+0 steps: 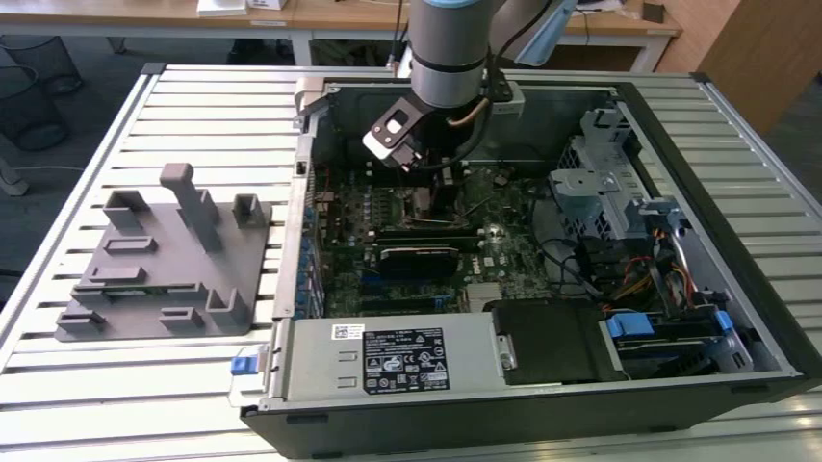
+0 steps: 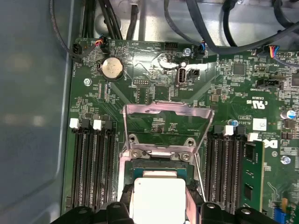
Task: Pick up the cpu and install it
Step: 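Place the cpu into insertion slot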
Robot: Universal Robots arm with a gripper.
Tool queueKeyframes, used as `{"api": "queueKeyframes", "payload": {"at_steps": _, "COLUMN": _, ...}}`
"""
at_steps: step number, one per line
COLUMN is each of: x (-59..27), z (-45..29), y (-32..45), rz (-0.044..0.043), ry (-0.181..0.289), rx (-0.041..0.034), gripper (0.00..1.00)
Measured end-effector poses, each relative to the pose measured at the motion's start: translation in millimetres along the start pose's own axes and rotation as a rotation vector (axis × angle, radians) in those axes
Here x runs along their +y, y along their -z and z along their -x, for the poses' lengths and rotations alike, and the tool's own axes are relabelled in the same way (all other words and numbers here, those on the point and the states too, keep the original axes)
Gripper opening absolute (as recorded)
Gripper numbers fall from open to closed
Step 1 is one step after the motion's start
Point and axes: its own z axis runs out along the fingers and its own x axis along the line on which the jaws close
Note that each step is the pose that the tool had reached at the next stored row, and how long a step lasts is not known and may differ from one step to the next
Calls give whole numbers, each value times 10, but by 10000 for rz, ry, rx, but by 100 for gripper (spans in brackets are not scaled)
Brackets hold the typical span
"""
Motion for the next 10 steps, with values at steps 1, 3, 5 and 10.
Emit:
{"api": "queueKeyframes", "payload": {"at_steps": 1, "x": 0, "z": -2, "y": -6, "rz": 0, "ry": -18, "rx": 0, "gripper": 53}}
{"api": "queueKeyframes", "payload": {"at_steps": 3, "x": 0, "z": -2, "y": -16, "rz": 0, "ry": -90, "rx": -4, "gripper": 53}}
{"api": "queueKeyframes", "payload": {"at_steps": 5, "x": -1, "z": -2, "y": -28, "rz": 0, "ry": -161, "rx": -6, "gripper": 53}}
{"api": "queueKeyframes", "payload": {"at_steps": 10, "x": -2, "z": -2, "y": -81, "rz": 0, "ry": -194, "rx": -7, "gripper": 53}}
